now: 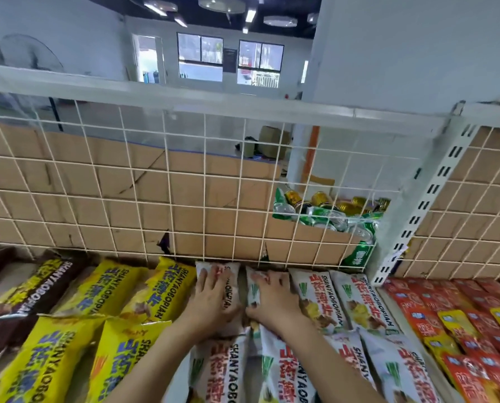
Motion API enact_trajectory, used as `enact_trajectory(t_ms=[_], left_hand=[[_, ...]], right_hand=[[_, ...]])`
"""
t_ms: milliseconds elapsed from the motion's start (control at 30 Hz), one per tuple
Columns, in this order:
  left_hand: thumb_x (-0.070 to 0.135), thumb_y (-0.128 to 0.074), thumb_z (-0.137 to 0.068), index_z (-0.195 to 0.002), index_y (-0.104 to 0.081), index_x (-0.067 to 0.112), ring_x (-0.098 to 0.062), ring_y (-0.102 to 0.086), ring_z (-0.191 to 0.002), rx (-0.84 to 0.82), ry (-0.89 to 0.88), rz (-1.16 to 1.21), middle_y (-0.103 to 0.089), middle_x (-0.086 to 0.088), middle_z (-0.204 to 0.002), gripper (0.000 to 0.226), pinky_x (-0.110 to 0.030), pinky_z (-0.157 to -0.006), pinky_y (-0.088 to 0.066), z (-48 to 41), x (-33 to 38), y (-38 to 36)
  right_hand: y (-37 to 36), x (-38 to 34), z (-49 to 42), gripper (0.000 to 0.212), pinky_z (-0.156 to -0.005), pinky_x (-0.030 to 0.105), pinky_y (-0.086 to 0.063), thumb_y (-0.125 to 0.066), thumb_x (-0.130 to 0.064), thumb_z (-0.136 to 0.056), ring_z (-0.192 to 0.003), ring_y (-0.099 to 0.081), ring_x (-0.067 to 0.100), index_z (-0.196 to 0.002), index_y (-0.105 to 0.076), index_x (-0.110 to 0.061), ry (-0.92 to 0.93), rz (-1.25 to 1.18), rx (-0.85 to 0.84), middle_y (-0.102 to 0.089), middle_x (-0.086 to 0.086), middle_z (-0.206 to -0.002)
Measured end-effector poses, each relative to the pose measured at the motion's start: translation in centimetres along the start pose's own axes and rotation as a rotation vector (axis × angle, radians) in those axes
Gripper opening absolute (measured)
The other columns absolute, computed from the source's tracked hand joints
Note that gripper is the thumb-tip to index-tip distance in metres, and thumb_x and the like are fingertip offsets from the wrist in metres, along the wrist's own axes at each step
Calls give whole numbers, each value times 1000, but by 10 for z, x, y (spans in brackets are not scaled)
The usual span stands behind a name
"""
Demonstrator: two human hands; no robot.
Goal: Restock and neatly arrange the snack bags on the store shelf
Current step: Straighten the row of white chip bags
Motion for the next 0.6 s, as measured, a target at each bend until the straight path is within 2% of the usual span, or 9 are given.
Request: enact_trajectory(t_ms=[133, 200, 267, 367, 467, 533, 600], left_hand=[[70, -13, -52, -148, -2, 29, -29, 15, -143, -1, -6, 17, 13, -8, -156, 105, -46, -117, -10, 6, 6, -2], [70, -30, -68, -148, -2, 31, -29, 13, -143, 7, -38, -1, 14, -7, -156, 93, -46, -117, -12, 9, 13, -7], [56, -48, -84, -147, -1, 33, -28, 12, -143, 16, -65, 9, 15, -5, -156, 82, -43, -117, -9, 11, 18, -10], [49, -53, -87, -147, -1, 33, -29, 15, -143, 39, -71, 46, 16, -4, -156, 81, -42, -117, -6, 14, 20, -9], [65, -48, -77, -147, -3, 35, -32, 18, -142, 23, -59, 60, 14, -4, -156, 88, -42, -116, -3, 12, 17, -9], [78, -27, -56, -147, -4, 37, -33, 17, -142, 41, -56, 44, 13, -3, -156, 103, -43, -116, -3, 10, 16, -8], [78, -19, -47, -147, -3, 36, -32, 17, -142, 70, -58, 38, 13, -3, -156, 110, -44, -116, -4, 9, 15, -6]], right_hand=[[1, 5, 2, 75, -109, 53, -27, -58, -40, -85, -141, 1, 36, -146, -14, -37, -99, -36, -14, -5, 2, -155], [2, 5, 4, 74, -108, 56, -26, -57, -37, -86, -141, 0, 39, -145, -13, -38, -137, -62, -14, -3, 3, -155], [2, 4, 6, 73, -109, 56, -25, -55, -33, -87, -141, 2, 40, -145, -12, -38, -129, -79, -7, 0, 4, -156], [-1, 6, 8, 75, -112, 55, -19, -53, -33, -87, -141, 10, 39, -146, -8, -38, -77, -75, 11, 6, 3, -157], [-3, 10, 7, 77, -114, 52, -14, -54, -39, -85, -142, 14, 35, -145, -5, -40, -20, -62, 27, 8, 1, -157], [-3, 11, 5, 79, -114, 51, -13, -54, -41, -85, -142, 15, 34, -145, -4, -42, -2, -57, 30, 10, 0, -157], [-4, 12, 5, 80, -114, 51, -13, -54, -42, -84, -142, 15, 33, -146, -4, -42, 12, -47, 38, 10, -1, -157]])
Point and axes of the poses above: each hand's wrist, its own z-axis away from the middle knuckle, its own y-axis out of the back of the hand, x = y × z, the point moved 5 cm from there along -z, towards the middle knuckle
